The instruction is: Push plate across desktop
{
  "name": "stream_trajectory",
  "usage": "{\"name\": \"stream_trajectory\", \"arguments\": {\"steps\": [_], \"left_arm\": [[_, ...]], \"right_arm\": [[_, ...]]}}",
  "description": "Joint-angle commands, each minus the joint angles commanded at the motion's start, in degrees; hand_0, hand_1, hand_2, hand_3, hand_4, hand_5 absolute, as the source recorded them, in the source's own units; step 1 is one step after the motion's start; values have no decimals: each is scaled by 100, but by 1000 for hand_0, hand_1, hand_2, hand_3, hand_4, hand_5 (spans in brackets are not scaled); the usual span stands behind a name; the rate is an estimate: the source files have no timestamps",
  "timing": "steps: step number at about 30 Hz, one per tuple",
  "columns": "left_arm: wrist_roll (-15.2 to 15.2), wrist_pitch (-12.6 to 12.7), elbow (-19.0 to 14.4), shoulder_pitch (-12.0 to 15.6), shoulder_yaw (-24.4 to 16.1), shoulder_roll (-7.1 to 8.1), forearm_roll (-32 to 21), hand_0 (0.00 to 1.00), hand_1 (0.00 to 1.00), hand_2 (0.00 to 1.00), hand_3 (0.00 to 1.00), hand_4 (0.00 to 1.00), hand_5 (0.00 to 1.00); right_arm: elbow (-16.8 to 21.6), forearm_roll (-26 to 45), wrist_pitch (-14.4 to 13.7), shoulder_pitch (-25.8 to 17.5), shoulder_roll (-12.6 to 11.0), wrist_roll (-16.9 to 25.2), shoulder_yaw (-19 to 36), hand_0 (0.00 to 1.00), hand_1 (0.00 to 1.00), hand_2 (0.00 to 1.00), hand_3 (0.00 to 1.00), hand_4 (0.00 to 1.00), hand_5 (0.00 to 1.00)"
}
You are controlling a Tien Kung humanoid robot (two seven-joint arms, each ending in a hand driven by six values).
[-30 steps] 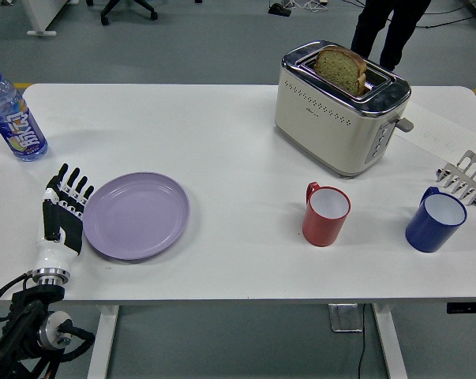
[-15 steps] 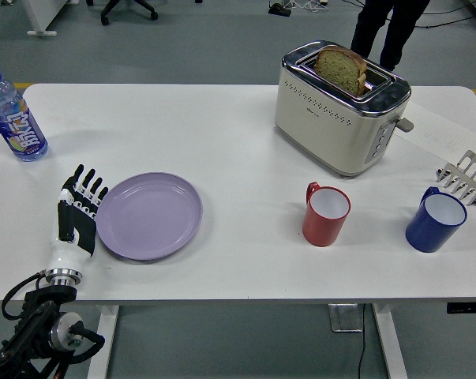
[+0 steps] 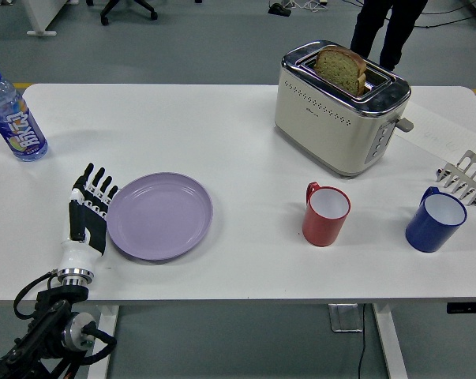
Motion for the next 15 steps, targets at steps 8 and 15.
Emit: {"name": "stream_trajectory", "arguments": {"steps": [8,15], "left_arm": [[-27,36,35,-79,343,0,-107,906,939,967,998,461,998],[-55,58,27,-118,639,0,-187,906,939,967,998,461,998]], "right_arm": [[0,-34,12,-28,-8,-5,11,628,581,662,609,179,302],[0,-64,16,-50,-15,-8,23,628,581,662,609,179,303]]}}
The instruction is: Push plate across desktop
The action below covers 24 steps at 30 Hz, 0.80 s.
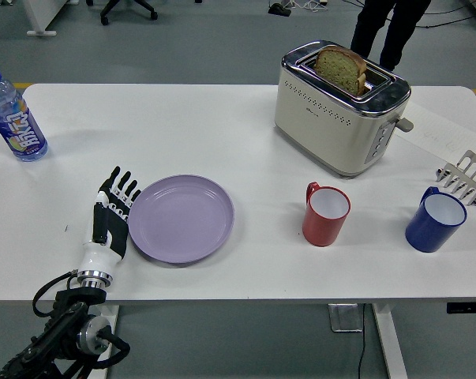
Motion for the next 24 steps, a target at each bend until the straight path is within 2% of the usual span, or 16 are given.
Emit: {"name": "stream_trajectory", "arguments": {"steps": [7,24], "left_arm": [[21,-30,57,-126,174,0,-38,906,939,967,998,462,998],[36,-92,85,-371,901,0,-195,907,939,967,998,464,998]], "right_arm": [[0,5,4,0,5,1,-19,628,581,662,609,179,303],[0,-14,19,10,1,-2,-23,627,581,662,609,178,302]]}}
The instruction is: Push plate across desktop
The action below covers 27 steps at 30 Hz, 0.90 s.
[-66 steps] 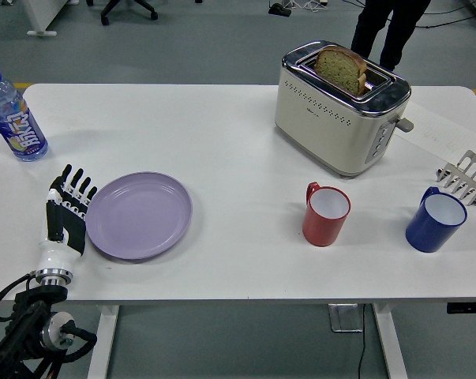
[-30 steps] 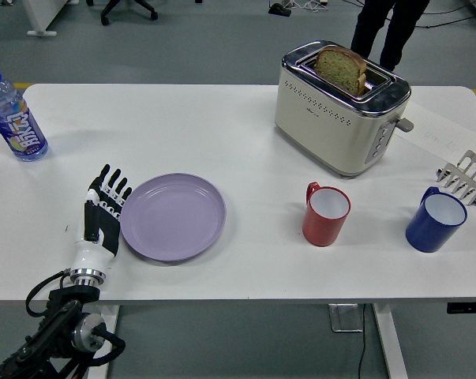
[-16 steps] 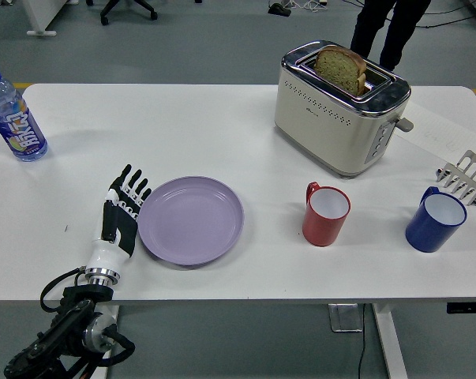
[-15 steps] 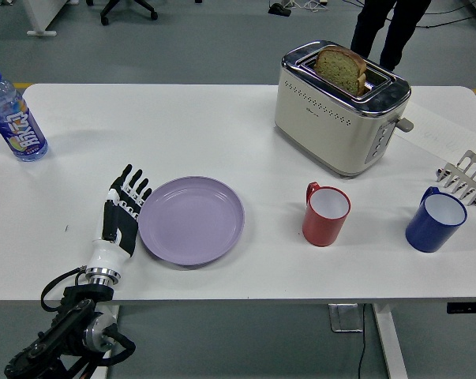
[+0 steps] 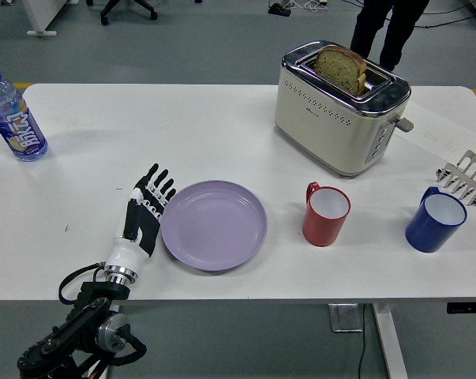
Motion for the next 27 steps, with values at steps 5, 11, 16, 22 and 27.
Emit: {"name": "stream_trajectory", "arguments": {"steps": [5,11,16,22,27], "left_arm": [[1,-22,-8,-62,211,0,-29,907,939,966,998,464,998],[1,-37,-22,-87,364,0,-56,907,939,966,998,462,998],[-7,-38,-44,-100,409,0,-56,907,939,966,998,462,998],[22,-9,-66,-91,354,0,-8,907,937,966,998,461,998],[176,-10,-119,-42,-79,0,221,903,924,964,998,463,998]], "right_arm": [[0,-5,0,3,-2,0,9,627,581,662,609,178,302],[0,3,-4,2,0,-2,15,627,581,662,609,178,302],[0,1,-2,-6,3,-5,20,627,581,662,609,178,302],[0,-32,-1,-17,11,-10,55,628,580,663,609,178,302],[0,-28,-9,-3,6,-8,69,628,580,662,609,179,301]]}}
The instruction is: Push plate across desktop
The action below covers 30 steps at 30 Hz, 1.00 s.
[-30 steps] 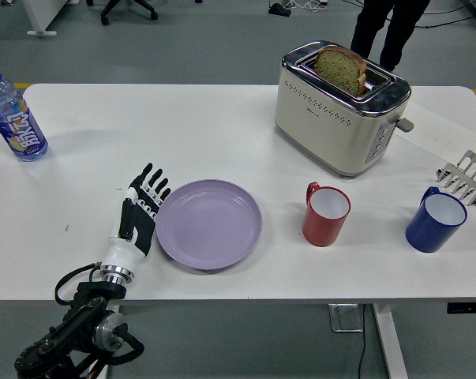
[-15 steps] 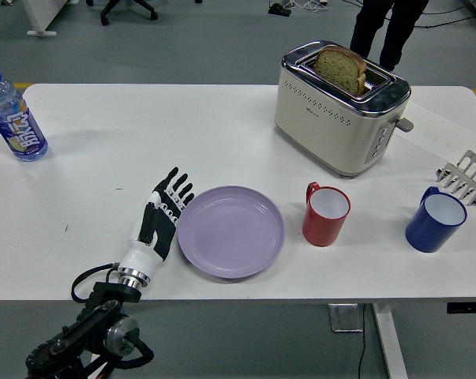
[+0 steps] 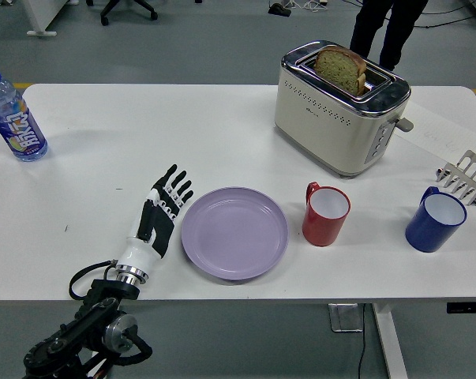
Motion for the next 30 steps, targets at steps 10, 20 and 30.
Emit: {"name": "stream_trajectory", "arguments": {"steps": [10,20,30], "left_arm": [[721,-407,-327,164,-1377,154,660,833,839,869,877,460,998],[1430,-932,-560,386,-2450,755,729,754,789,798,794,462,998],[2139,-1386,-643,641,-3070,1250,733,759,785,781,778,471,998]], "right_arm": [[0,5,-9,2,-14,0,24,627,577,662,609,178,300],[0,47,-30,-47,-15,2,36,628,578,662,609,178,299],[0,74,-45,-95,0,-16,57,627,578,662,609,177,298]]}}
